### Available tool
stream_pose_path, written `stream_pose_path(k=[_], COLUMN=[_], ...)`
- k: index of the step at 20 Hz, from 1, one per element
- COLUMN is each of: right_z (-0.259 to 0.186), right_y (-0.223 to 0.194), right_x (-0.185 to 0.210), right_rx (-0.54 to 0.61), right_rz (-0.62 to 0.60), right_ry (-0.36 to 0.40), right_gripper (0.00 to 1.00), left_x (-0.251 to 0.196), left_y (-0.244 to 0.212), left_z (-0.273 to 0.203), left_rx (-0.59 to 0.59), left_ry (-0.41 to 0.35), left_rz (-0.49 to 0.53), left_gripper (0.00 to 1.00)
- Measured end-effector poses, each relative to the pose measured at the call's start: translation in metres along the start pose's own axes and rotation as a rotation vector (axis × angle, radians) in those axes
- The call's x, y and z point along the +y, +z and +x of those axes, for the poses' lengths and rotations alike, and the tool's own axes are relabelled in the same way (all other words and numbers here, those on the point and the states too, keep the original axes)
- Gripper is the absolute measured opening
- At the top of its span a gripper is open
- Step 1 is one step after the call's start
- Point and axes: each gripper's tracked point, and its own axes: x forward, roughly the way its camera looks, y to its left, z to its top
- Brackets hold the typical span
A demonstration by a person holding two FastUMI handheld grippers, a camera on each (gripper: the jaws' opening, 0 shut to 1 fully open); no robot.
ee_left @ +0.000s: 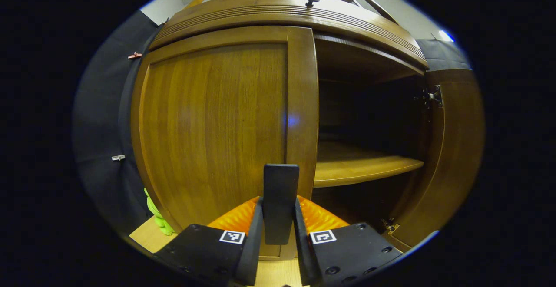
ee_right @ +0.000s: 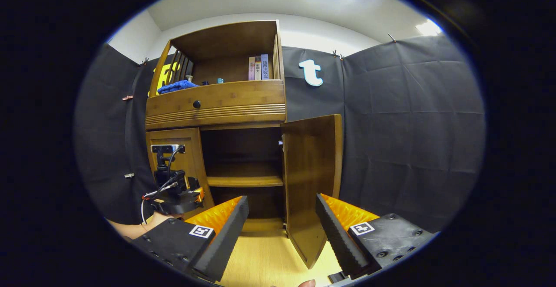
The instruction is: Open the right door of the double-door shoe cabinet with the right hand, and open the left door with the left hand.
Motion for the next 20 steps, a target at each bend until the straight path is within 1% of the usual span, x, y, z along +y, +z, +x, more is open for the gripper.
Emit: stream_pose_path(k=[2, 4, 5, 6, 7, 10, 13, 16, 17, 18, 19, 20], right_z=[-0.001, 0.000, -0.001, -0.002, -0.004, -0.006, -0.011, -0.016, -0.018, -0.019, -0.020, -0.020], right_y=[-0.001, -0.003, -0.003, -0.002, -0.002, -0.002, -0.001, 0.002, 0.003, 0.004, 0.004, 0.004], right_x=[-0.004, -0.008, -0.009, -0.011, -0.012, -0.016, -0.016, -0.013, -0.009, -0.006, -0.002, 0.003], right_rx=[0.002, 0.008, 0.008, 0.009, 0.006, 0.004, 0.001, -0.010, -0.012, -0.015, -0.017, -0.018], right_rz=[-0.004, 0.001, 0.007, 0.013, 0.015, 0.017, 0.023, 0.015, 0.017, 0.017, 0.017, 0.016], right_ry=[-0.013, -0.022, -0.027, -0.029, -0.031, -0.034, -0.027, -0.016, -0.009, -0.001, 0.008, 0.018], right_gripper=[0.92, 0.92, 0.98, 0.92, 0.92, 0.94, 0.96, 1.00, 0.98, 1.00, 0.98, 0.98], left_x=[0.000, 0.001, 0.001, 0.001, 0.002, 0.004, 0.010, 0.020, 0.024, 0.029, 0.033, 0.039], left_y=[-0.002, -0.005, -0.005, -0.004, -0.005, -0.003, -0.010, -0.012, -0.013, -0.015, -0.016, -0.017], left_z=[0.000, -0.001, -0.002, -0.005, -0.008, -0.020, -0.051, -0.079, -0.089, -0.099, -0.109, -0.118], left_rx=[0.008, 0.024, 0.029, 0.032, 0.032, 0.029, 0.030, 0.042, 0.041, 0.045, 0.045, 0.048], left_ry=[0.011, 0.025, 0.030, 0.033, 0.033, 0.035, 0.029, 0.025, 0.028, 0.032, 0.035, 0.037], left_rz=[0.019, 0.018, 0.010, 0.005, 0.006, 0.014, 0.014, 0.005, 0.005, 0.007, 0.013, 0.014], left_gripper=[0.37, 0.35, 0.35, 0.34, 0.31, 0.30, 0.27, 0.28, 0.28, 0.28, 0.28, 0.27])
